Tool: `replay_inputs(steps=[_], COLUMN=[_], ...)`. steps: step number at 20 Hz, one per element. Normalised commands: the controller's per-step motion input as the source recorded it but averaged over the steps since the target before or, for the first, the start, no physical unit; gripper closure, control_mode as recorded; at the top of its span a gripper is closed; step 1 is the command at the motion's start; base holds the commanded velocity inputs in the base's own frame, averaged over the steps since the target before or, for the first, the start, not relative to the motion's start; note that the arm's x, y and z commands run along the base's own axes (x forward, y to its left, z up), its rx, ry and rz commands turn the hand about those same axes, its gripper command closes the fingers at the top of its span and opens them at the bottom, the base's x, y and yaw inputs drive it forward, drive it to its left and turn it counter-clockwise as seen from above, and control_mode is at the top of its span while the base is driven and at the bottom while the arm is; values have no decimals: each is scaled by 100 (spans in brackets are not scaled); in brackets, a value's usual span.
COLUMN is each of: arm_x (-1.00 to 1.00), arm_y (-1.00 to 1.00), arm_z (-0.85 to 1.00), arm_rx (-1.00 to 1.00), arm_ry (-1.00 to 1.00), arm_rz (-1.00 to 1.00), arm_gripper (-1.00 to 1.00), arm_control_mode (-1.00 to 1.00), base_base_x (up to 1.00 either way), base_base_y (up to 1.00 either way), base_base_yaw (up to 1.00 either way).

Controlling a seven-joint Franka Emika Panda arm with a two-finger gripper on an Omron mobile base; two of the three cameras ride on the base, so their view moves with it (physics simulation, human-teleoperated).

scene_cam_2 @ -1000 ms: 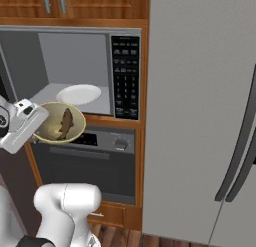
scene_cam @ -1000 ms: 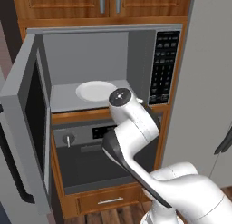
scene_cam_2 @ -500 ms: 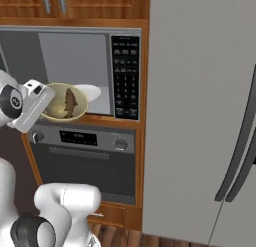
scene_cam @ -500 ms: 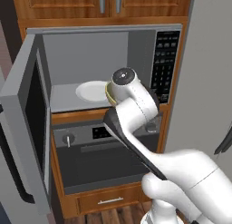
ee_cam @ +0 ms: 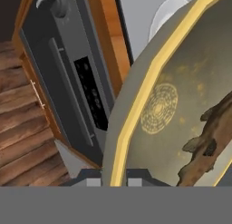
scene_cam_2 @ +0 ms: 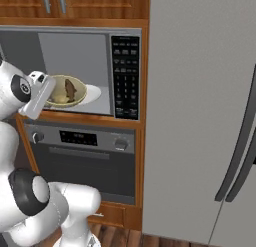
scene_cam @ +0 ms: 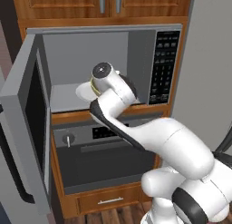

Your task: Remove the peach from the bowl and place it on the small plate. Then place the bowl with only the fish in the microwave, close the door, and press the start button to microwave the fish.

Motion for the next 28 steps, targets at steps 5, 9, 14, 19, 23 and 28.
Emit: replay_inputs(steps=[5, 9, 14, 19, 23, 28], arm_x=[94, 65, 59, 73, 64, 42], arm_y=[13, 19, 0, 0, 0, 4], arm_z=[-16, -46, -23, -19, -32, -14], arm_rx=[-13, -14, -4, 0, -1, -3], arm_ry=[3, 8, 5, 5, 9, 4], arm_rz=[7, 7, 4, 5, 5, 2], arm_gripper=[100, 100, 100, 100, -100, -100], arm_control_mode=[-100, -100, -100, -100, -100, -100], base_base_x=[0, 0, 0, 0, 0, 0], base_base_y=[0, 0, 0, 0, 0, 0], base_base_yaw=[0, 0, 0, 0, 0, 0])
